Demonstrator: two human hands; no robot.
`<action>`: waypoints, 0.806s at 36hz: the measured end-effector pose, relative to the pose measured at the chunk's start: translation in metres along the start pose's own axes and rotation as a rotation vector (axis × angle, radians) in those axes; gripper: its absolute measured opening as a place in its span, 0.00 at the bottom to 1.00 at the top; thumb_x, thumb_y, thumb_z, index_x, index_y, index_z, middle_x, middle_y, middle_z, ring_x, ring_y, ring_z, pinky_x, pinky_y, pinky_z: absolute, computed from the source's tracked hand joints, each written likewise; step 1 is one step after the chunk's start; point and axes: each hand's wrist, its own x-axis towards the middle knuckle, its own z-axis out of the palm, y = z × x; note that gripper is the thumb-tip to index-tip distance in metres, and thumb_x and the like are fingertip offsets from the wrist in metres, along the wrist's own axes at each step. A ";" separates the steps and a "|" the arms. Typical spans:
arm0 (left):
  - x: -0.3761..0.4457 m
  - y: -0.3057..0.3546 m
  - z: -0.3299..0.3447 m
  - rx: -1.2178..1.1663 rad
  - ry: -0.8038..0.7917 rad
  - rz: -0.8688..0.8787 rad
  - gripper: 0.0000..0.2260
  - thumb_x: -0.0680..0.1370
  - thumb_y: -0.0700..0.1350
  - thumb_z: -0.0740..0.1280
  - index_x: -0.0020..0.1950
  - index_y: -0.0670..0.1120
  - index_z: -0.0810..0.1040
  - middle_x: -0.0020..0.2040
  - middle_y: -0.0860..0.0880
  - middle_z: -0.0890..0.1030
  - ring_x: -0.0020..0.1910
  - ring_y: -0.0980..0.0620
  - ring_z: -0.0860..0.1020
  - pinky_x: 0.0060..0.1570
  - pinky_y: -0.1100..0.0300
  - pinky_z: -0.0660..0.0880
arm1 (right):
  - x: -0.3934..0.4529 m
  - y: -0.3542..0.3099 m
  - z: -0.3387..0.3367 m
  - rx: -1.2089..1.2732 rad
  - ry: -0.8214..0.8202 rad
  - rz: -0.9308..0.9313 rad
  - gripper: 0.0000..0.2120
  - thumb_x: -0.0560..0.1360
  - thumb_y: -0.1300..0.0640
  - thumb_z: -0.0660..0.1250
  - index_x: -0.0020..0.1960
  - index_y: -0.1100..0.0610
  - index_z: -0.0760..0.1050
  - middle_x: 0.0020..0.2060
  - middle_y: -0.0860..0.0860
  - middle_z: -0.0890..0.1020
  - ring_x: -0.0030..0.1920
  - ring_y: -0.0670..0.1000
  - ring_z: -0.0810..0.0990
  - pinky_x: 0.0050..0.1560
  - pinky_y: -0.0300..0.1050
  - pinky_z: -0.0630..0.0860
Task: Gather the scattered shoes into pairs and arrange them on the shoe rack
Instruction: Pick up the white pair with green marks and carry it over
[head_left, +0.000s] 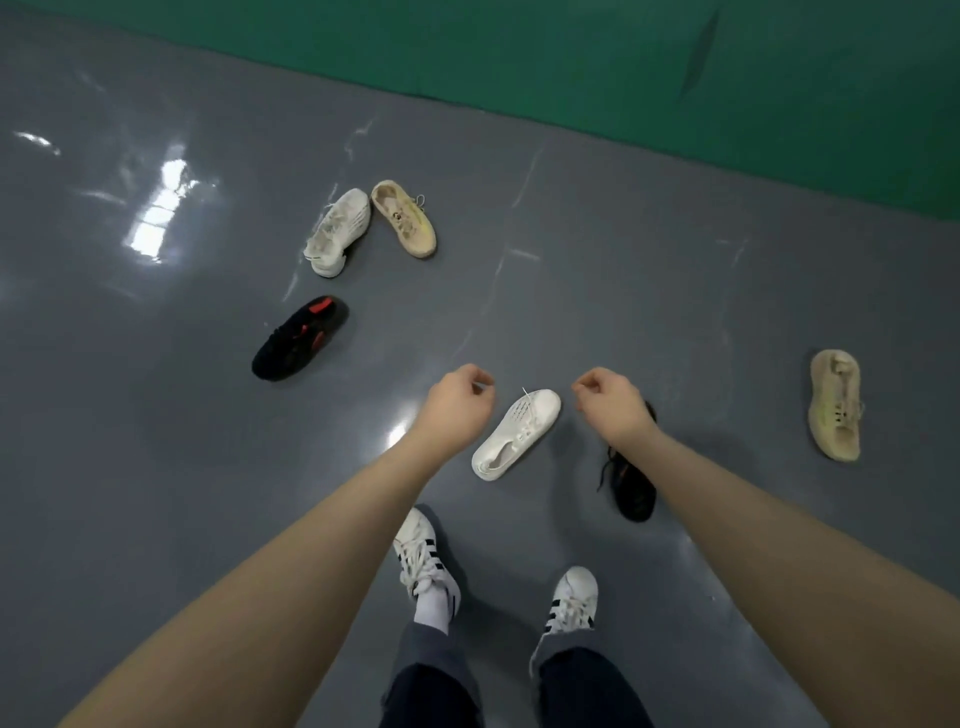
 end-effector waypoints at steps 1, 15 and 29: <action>0.017 -0.007 0.005 0.011 -0.011 0.001 0.12 0.79 0.42 0.58 0.60 0.44 0.76 0.53 0.46 0.80 0.52 0.47 0.79 0.47 0.61 0.72 | 0.013 0.007 0.008 -0.012 0.005 0.021 0.06 0.77 0.61 0.59 0.48 0.58 0.75 0.43 0.54 0.80 0.49 0.55 0.78 0.45 0.41 0.68; 0.200 -0.132 0.117 0.175 -0.174 0.023 0.12 0.80 0.43 0.57 0.61 0.45 0.74 0.50 0.47 0.79 0.46 0.48 0.76 0.42 0.62 0.70 | 0.177 0.129 0.148 -0.079 0.016 0.268 0.13 0.78 0.51 0.60 0.42 0.61 0.72 0.44 0.59 0.79 0.46 0.59 0.77 0.42 0.45 0.70; 0.303 -0.265 0.230 0.364 -0.256 -0.004 0.19 0.78 0.45 0.60 0.68 0.44 0.66 0.66 0.43 0.70 0.64 0.43 0.70 0.64 0.48 0.68 | 0.253 0.231 0.283 0.024 0.150 0.490 0.22 0.77 0.50 0.63 0.63 0.63 0.62 0.59 0.61 0.76 0.57 0.63 0.77 0.49 0.51 0.72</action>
